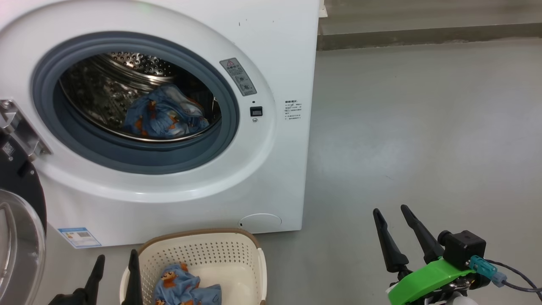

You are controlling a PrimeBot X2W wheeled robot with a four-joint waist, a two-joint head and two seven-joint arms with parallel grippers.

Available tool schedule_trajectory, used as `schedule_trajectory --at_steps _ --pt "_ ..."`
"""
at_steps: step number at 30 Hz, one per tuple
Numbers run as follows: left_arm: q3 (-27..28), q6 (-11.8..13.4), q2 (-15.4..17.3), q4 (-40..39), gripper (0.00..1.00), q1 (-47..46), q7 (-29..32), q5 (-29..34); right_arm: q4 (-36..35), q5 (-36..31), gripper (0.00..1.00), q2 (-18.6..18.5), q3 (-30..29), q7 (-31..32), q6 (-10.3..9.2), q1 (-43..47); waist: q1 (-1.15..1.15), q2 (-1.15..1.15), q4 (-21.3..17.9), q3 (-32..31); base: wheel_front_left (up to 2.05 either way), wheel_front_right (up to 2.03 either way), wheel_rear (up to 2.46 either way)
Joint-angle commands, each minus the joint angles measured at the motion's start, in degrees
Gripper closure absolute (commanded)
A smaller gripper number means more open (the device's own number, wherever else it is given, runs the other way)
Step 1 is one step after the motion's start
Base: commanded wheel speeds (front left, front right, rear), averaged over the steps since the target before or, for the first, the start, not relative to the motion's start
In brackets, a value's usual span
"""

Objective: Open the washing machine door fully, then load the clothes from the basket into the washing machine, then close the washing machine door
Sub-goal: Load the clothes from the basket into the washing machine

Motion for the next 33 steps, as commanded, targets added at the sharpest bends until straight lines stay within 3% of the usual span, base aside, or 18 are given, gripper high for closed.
schedule_trajectory --at_steps 1,11,18,27,33 --pt "1.79 -0.05 0.50 -0.93 0.00 -1.23 -0.36 0.62 -1.71 -0.32 0.00 0.07 1.19 0.03 0.09 -0.82 0.00 0.00 0.12 0.13 0.00 0.00 0.00" --pt "1.43 -0.11 0.37 -0.67 0.00 -2.10 -0.36 0.45 -2.42 -0.66 0.00 0.07 0.81 0.12 0.09 -1.09 0.00 0.00 0.61 2.44 0.00 0.00 0.00" --pt "0.45 -0.14 0.40 0.36 0.00 -4.34 -0.36 -0.62 -3.78 -1.90 0.00 0.07 -0.27 0.84 0.09 -1.71 0.00 0.00 1.08 7.29 0.00 0.00 0.00" --pt "-3.96 -0.16 3.73 9.23 0.00 -11.74 -0.36 -5.67 -6.80 -4.20 0.00 0.07 -1.48 1.75 0.09 -3.86 0.00 0.00 1.09 15.95 0.00 0.00 0.00" --pt "-8.74 -0.16 6.42 17.75 0.00 -18.40 -0.36 -12.86 -8.12 -5.35 0.00 0.07 -1.57 1.86 0.09 -4.90 0.00 0.00 0.41 21.35 0.00 0.00 0.00"
